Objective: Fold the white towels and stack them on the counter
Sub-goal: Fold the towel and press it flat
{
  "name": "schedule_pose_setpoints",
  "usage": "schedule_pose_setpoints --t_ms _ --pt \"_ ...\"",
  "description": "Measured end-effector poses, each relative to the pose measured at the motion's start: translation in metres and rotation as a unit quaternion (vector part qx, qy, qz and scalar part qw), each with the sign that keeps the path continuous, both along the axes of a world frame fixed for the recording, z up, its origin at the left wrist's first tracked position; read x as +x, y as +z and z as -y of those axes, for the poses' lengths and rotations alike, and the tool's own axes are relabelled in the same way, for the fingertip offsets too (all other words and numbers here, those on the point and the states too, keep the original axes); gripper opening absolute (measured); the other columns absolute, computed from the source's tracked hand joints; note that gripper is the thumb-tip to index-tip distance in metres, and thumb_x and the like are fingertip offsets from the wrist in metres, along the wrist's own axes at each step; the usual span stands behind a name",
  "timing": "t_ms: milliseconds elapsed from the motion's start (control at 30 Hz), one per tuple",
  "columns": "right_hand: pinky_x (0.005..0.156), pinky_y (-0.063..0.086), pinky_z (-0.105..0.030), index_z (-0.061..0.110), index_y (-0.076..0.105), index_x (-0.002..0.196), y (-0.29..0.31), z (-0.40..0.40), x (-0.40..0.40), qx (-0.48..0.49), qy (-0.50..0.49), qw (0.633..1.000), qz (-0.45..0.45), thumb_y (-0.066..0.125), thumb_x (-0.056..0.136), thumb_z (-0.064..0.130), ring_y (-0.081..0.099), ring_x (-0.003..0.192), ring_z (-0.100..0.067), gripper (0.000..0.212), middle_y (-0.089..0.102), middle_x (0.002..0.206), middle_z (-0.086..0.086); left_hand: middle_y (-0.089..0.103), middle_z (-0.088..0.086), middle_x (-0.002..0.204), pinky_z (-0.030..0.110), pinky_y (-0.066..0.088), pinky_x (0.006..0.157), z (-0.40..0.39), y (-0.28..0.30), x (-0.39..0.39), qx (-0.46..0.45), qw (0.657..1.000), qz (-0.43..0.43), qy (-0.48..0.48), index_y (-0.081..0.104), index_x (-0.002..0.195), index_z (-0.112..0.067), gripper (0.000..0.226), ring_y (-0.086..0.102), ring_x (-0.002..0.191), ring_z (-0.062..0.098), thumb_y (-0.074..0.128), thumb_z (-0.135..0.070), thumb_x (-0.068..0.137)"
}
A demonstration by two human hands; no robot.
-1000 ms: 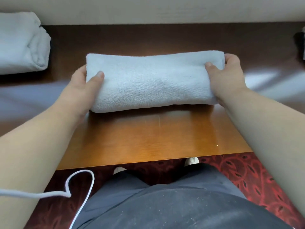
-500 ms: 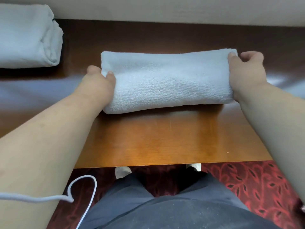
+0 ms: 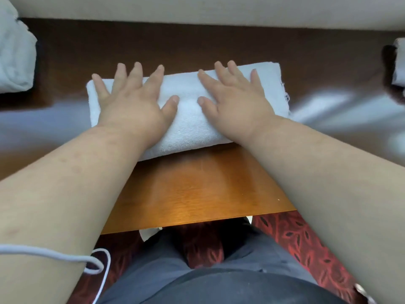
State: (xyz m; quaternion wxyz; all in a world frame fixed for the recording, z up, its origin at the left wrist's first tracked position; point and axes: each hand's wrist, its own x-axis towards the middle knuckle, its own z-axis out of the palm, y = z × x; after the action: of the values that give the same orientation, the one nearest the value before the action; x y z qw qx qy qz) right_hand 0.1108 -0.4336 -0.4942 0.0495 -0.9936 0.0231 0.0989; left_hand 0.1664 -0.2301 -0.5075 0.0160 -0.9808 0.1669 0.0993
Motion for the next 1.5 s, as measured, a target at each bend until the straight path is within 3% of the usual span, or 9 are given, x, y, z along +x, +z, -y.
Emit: schedule_pose_setpoints --t_ms 233,533,733,900,1167,1267,1333,1400,1500 --pt "0.121 -0.001 -0.055 0.041 0.007 0.156 -0.004 0.036 0.004 0.026 -0.062 0.997 -0.045 0.015 0.077 0.091 -0.004 0.153 -0.019 0.094 0.004 0.167 -0.002 0.008 0.002 0.164 0.064 -0.006 0.113 -0.006 -0.002 0.006 -0.019 0.999 -0.025 0.022 0.006 0.151 -0.045 0.077 -0.003 0.151 0.025 0.005 -0.079 0.082" --pt "0.122 0.005 -0.053 0.034 0.012 0.158 -0.011 0.048 0.005 0.103 -0.059 0.993 -0.019 0.011 0.093 0.065 0.0 0.153 -0.018 0.072 0.009 0.167 0.0 0.014 -0.002 0.164 0.053 -0.002 0.119 -0.024 -0.003 0.028 -0.092 0.994 -0.061 -0.008 0.016 0.153 -0.041 0.067 0.004 0.151 0.021 0.007 -0.064 0.091" --pt "0.12 -0.002 -0.057 0.034 0.013 0.157 0.001 0.034 -0.001 0.033 -0.085 0.996 -0.019 0.025 0.094 0.059 -0.007 0.153 -0.024 0.069 0.002 0.167 -0.004 0.003 0.009 0.164 0.055 0.003 0.12 -0.042 0.004 0.019 -0.063 0.988 -0.02 0.136 0.007 0.156 -0.031 0.059 -0.001 0.151 0.03 0.021 -0.046 0.101" --pt "0.12 0.004 -0.057 0.031 0.026 0.155 0.012 -0.01 -0.01 0.085 0.022 0.994 0.065 0.032 0.095 0.049 0.006 0.153 -0.026 0.063 0.017 0.165 -0.005 0.013 0.012 0.162 0.058 0.016 0.115 -0.002 0.017 -0.027 -0.091 0.988 0.047 -0.114 0.014 0.154 -0.027 0.058 0.011 0.148 0.033 0.027 -0.041 0.099" --pt "0.119 0.004 -0.058 0.042 0.005 0.155 -0.01 0.044 -0.022 0.068 -0.13 0.988 -0.049 0.015 0.081 0.084 -0.005 0.153 -0.02 0.086 -0.004 0.167 0.005 -0.006 -0.002 0.165 0.058 0.007 0.117 -0.034 -0.008 -0.014 -0.06 0.993 -0.054 0.082 -0.001 0.154 -0.037 0.072 -0.008 0.15 0.024 0.006 -0.067 0.09" --pt "0.12 0.016 -0.05 0.048 0.001 0.154 -0.011 0.06 -0.027 0.164 -0.221 0.958 -0.082 0.024 0.083 0.081 0.01 0.153 -0.024 0.081 -0.006 0.167 0.005 -0.012 -0.004 0.164 0.051 0.009 0.12 -0.035 -0.007 -0.014 -0.136 0.969 -0.088 0.189 -0.005 0.154 -0.039 0.069 -0.003 0.15 0.028 0.016 -0.066 0.094" --pt "0.118 0.022 -0.043 0.044 0.004 0.155 -0.008 0.063 -0.023 0.229 -0.271 0.933 -0.065 0.036 0.09 0.071 0.022 0.149 -0.025 0.078 0.006 0.166 0.002 -0.001 0.001 0.165 0.048 0.012 0.117 -0.035 -0.003 -0.01 -0.201 0.912 -0.088 0.346 -0.004 0.155 -0.035 0.077 0.009 0.149 0.031 0.027 -0.067 0.093" --pt "0.109 0.038 -0.037 0.038 0.013 0.156 -0.002 0.063 -0.02 0.313 -0.371 0.874 -0.017 0.054 0.086 0.063 0.045 0.134 -0.024 0.085 0.034 0.156 0.001 0.019 0.011 0.16 0.049 0.021 0.115 -0.041 0.001 -0.005 -0.222 0.837 -0.121 0.485 0.006 0.156 -0.021 0.093 0.025 0.142 0.037 0.037 -0.074 0.086" --pt "0.08 0.056 -0.035 0.025 0.04 0.142 0.009 0.061 -0.025 0.416 -0.507 0.754 -0.038 0.075 0.067 0.06 0.067 0.091 -0.019 0.09 0.063 0.118 0.005 0.046 0.013 0.143 0.049 0.039 0.106 -0.055 0.007 -0.008 -0.247 0.78 -0.227 0.528 0.028 0.148 -0.009 0.111 0.049 0.124 0.042 0.046 -0.085 0.069"
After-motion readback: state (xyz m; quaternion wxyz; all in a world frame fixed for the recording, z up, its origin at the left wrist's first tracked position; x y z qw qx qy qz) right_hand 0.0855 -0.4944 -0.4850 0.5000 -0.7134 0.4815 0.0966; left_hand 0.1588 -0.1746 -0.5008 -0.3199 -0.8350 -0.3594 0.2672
